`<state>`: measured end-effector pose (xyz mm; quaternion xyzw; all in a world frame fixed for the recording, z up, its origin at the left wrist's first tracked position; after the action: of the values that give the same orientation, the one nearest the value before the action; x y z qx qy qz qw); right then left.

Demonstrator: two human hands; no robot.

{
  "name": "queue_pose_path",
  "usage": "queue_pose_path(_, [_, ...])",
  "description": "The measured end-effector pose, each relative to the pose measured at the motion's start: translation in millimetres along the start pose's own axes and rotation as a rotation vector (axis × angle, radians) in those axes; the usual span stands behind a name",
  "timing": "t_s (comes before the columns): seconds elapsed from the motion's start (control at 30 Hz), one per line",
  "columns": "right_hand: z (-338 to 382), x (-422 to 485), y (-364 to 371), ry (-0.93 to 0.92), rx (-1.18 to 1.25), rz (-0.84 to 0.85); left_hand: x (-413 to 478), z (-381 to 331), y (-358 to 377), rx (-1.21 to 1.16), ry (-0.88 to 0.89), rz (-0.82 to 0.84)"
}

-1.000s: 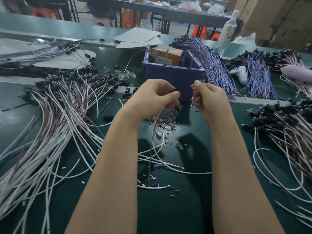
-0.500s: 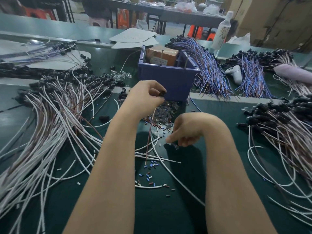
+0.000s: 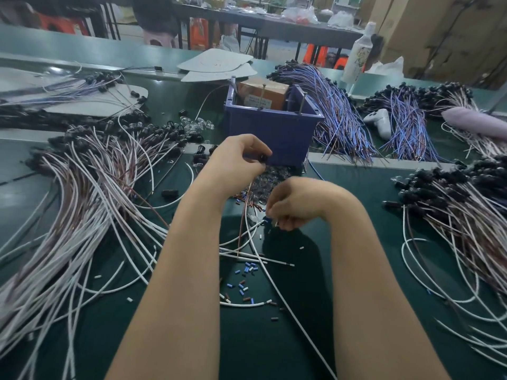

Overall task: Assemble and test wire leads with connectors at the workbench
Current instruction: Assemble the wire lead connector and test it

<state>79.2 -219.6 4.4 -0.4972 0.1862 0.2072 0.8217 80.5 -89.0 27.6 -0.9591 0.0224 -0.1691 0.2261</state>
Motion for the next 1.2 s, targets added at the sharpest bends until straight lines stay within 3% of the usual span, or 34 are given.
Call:
queue_pose_path(0.13, [-4.0, -3.8, -35.6, -0.152, 0.397, -0.391, 1.2, -1.0, 2.6, 0.008, 0.017, 0.011])
queue_pose_path(0.23, [0.3, -3.9, -43.1, -0.211, 0.613, -0.478, 1.8, -0.7, 5.8, 0.022, 0.024, -0.001])
queue_pose_path(0.33, [4.6, -2.6, -44.3, -0.234, 0.598, -0.595, 3.6, 1.6, 6.6, 0.022, 0.026, -0.052])
queue_pose_path(0.53, [11.8, 1.3, -38.3, -0.262, 0.790, -0.438, 5.0, -2.0, 3.2, 0.106, 0.066, -0.238])
queue_pose_path(0.87, [1.7, 0.6, -44.2, -0.319, 0.976, -0.503, 2.6, -7.2, 11.8, -0.183, 0.023, -0.051])
queue_pose_path(0.97, [1.7, 0.9, -43.8, -0.347, 1.045, -0.445, 2.6, -9.2, 12.4, -0.151, 0.049, -0.051])
queue_pose_path(1.2, [6.5, 3.1, -41.2, -0.383, 0.921, -0.438, 2.3, -7.4, 11.8, -0.214, 0.052, -0.138])
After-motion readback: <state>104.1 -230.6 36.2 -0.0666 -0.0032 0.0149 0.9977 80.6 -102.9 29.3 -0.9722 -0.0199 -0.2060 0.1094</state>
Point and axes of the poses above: each hand's wrist, its own x-axis towards the middle knuckle, its own y-axis out of the palm, z = x × y, the point moved 4 cm from there along x, towards the middle knuckle, and after that the axes turned 9 degrees about y, right-handed, at the moved point
